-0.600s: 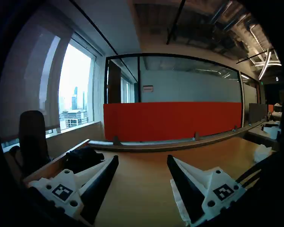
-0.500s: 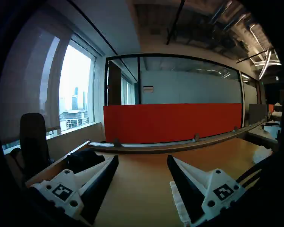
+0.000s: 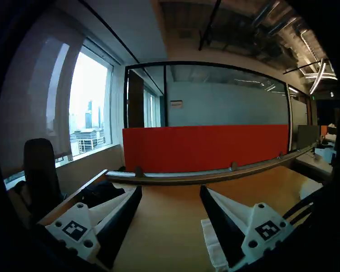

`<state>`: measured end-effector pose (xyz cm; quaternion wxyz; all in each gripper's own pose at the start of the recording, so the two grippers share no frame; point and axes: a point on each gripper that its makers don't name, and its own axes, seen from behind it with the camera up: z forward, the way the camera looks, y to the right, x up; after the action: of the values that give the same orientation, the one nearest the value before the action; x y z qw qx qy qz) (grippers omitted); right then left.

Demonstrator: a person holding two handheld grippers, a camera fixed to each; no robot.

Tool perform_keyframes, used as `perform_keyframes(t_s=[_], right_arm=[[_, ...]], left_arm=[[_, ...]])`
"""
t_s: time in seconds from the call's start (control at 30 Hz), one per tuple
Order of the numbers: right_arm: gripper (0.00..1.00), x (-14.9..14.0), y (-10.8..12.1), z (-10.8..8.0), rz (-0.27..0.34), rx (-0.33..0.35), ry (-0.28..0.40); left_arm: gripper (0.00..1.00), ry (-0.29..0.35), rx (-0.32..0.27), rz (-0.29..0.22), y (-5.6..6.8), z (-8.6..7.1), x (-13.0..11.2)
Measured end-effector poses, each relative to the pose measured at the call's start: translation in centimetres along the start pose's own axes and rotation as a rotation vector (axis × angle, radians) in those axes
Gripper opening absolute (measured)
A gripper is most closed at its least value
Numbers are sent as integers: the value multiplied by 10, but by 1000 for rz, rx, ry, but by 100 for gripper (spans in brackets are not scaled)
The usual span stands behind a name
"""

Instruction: Fold towel

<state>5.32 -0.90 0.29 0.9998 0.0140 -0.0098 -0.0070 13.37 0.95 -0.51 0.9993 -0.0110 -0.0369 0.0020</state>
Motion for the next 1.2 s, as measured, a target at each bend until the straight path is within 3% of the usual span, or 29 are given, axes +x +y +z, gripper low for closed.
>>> perform_keyframes(t_s=[0.27, 0.4, 0.67, 0.97, 1.2], right_arm=[[100, -7, -16, 0, -54, 68, -68], [100, -14, -28, -2, -82, 127, -105], [100, -33, -46, -7, -135, 245, -187], [100, -55, -66, -21, -200, 386, -280], [100, -74, -79, -29, -229, 477, -351]], left_arm=[[95, -60, -70, 27, 9, 1, -7], [95, -96, -122, 36, 17, 1, -14], [95, -150, -178, 61, 21, -4, -25], [95, -261, -367, 101, 57, -19, -55], [95, -325, -476, 93, 74, -27, -73]])
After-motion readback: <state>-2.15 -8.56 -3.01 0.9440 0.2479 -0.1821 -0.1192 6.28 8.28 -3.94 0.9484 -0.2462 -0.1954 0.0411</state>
